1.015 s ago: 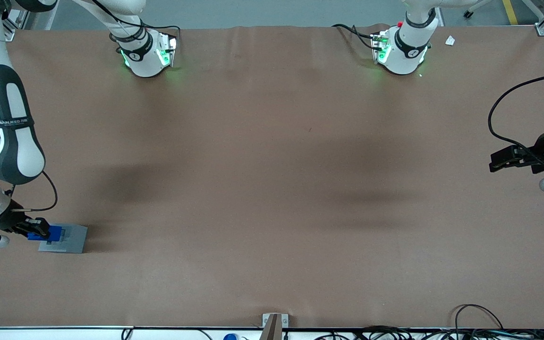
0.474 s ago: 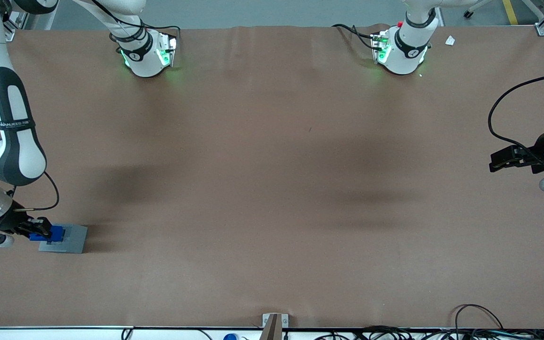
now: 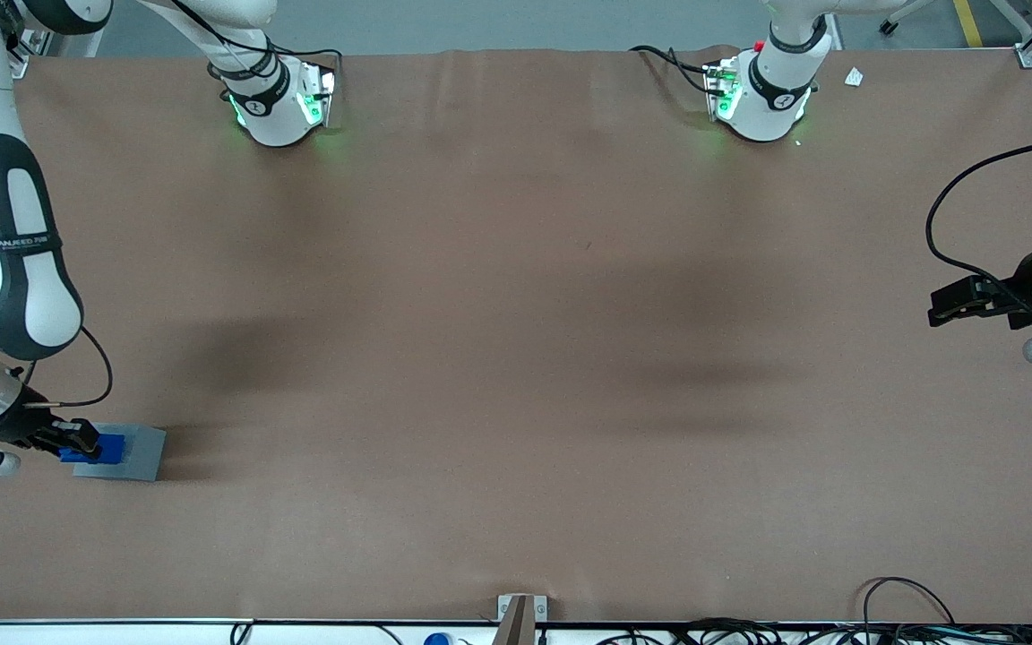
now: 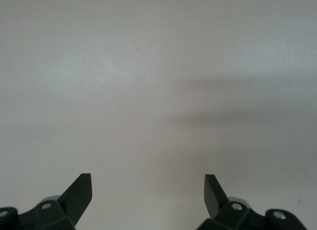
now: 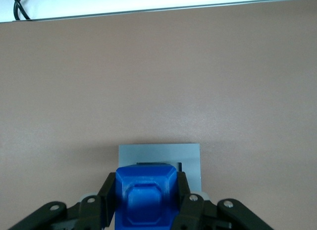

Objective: Insert blue part into gray base with right arm
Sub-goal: 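Press the blue block down into the gray base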

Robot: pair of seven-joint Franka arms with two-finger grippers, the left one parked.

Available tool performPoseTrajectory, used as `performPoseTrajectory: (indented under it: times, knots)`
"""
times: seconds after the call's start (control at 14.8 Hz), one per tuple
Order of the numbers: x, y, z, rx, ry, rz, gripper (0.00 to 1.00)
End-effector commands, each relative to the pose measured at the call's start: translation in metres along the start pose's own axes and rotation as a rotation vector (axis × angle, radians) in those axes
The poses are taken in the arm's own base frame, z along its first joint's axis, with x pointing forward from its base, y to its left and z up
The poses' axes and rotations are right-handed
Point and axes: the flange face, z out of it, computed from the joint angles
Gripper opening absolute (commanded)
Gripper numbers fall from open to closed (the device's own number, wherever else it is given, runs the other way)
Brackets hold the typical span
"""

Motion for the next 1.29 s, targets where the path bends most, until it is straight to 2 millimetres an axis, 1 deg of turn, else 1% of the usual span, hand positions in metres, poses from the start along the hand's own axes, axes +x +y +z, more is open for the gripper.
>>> performPoseTrajectory:
  times: [0.0,0.14,0.27,0.74,0.88,1.08,1.22]
  knots:
    - [0.002,0.004,0.003,0.022,-0.001,0.017,0.00]
    - [0.001,0.006,0.005,0.016,-0.006,0.011,0.00]
    - [0.005,0.009,-0.001,0.014,-0.001,0.006,0.00]
    - [0.003,0.011,0.001,0.005,-0.016,-0.008,0.00]
    - [0.003,0.017,0.000,0.002,-0.015,-0.008,0.00]
    - [0.002,0.018,0.003,0.003,-0.019,-0.008,0.00]
    - [0.003,0.018,0.002,0.003,-0.016,-0.007,0.00]
